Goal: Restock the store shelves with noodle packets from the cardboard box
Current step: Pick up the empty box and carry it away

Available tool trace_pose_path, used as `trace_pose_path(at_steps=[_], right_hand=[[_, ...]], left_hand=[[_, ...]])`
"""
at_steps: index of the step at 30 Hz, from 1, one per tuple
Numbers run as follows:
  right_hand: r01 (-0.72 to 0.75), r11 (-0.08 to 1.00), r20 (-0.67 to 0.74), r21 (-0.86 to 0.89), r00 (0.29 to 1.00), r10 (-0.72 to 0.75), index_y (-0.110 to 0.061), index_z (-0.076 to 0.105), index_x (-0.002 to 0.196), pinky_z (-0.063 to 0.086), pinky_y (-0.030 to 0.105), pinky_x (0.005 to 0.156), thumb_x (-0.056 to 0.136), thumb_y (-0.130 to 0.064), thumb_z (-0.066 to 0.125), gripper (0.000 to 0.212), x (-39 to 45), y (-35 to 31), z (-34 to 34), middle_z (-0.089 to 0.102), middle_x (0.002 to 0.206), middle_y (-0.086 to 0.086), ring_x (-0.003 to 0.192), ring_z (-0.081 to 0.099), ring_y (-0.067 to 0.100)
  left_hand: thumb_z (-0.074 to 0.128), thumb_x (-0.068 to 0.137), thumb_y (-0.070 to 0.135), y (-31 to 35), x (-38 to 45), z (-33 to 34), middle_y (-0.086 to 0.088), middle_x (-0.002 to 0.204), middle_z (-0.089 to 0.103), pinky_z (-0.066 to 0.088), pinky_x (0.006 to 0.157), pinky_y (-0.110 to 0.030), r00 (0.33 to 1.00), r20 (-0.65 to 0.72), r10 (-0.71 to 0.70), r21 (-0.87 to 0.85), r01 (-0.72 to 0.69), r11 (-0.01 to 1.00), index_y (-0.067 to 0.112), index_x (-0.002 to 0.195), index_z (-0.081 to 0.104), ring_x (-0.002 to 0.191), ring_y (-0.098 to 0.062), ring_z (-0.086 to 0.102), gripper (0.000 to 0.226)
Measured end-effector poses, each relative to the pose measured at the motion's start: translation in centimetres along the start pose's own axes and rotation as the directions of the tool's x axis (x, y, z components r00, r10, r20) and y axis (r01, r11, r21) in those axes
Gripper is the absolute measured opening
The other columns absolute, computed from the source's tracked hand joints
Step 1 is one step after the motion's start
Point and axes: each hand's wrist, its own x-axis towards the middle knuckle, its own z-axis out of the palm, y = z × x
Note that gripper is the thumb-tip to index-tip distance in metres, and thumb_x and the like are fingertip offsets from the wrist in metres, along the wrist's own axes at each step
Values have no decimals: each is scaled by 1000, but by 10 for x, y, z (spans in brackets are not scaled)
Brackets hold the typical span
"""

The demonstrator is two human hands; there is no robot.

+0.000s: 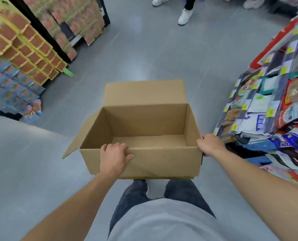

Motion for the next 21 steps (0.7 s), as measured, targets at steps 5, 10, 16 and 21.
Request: trace_pose_path(at_steps=[5,10,16,21], right_hand=[[-126,980,-37,151,990,133,-11,63,80,51,31,67,82,-27,44,25,30,-44,-26,68,81,10,74,67,28],[-233,911,-39,341,964,262,-11,62,82,57,41,78,79,-28,44,25,81,-51,-52,67,90,11,79,67,30],[-347,788,-9,510,913,408,-9,63,90,60,44,73,83,-21,46,22,156,-49,-110,64,91,10,77,66,27],[-434,685,18,585,852,524,-8,62,84,59,37,68,87,-23,46,21,190,-47,-149,64,85,11,73,66,27]], left_hand=[[59,85,54,-9,121,-52,2,88,65,35,97,-41,982,12,191,135,-191,972,24,89,62,90,-25,59,30],[61,84,52,35,232,-89,1,87,65,37,90,-38,923,98,372,223,-384,896,25,86,60,93,-26,59,27],[59,85,50,127,367,-126,3,91,66,34,84,-35,819,222,529,247,-572,782,25,93,63,98,-25,58,27],[57,86,50,205,452,-148,4,91,65,32,81,-35,717,318,621,283,-696,660,24,93,60,97,-24,58,27]])
